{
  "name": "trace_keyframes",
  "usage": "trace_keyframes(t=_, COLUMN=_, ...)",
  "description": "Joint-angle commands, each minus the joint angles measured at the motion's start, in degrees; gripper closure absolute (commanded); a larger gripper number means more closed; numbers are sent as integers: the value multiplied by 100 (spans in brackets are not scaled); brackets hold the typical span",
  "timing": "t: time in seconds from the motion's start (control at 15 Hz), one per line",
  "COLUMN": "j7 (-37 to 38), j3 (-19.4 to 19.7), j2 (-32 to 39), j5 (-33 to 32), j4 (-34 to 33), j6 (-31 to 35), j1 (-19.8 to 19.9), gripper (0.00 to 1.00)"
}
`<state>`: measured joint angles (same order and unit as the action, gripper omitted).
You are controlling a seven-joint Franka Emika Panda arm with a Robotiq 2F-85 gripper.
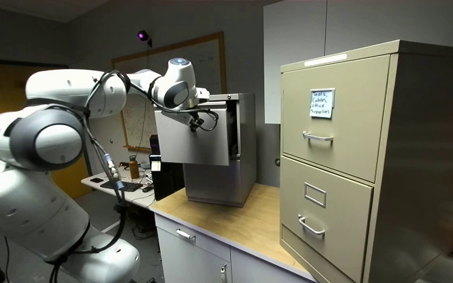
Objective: Close the open drawer
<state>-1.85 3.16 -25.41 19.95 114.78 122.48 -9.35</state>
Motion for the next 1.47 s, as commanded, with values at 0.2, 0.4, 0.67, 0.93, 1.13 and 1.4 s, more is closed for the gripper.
trace_keyframes(t=0.2, j7=-229, j3=45, j2=1768, j5=681, j4=-2147, j6=-15, j1=-464, gripper=95)
trace_keyframes(t=0.4, j7=-183, j3=25, j2=2391, j5=724, j4=-2927, j6=-110, j1=-419, gripper=95)
trace_keyframes(t=0.67, j7=-68, j3=-332, j2=3129, j5=557, j4=-3839, j6=-252, j1=49, gripper=95)
trace_keyframes(t=0.93, j7=44, j3=-448, j2=3868, j5=461, j4=-4875, j6=-582, j1=302, gripper=96)
trace_keyframes(t=1.13, j7=106, j3=-540, j2=4351, j5=388, j4=-5591, j6=-919, j1=438, gripper=96)
trace_keyframes(t=1.4, j7=196, j3=-634, j2=4852, j5=343, j4=-6362, j6=-1459, j1=555, gripper=96)
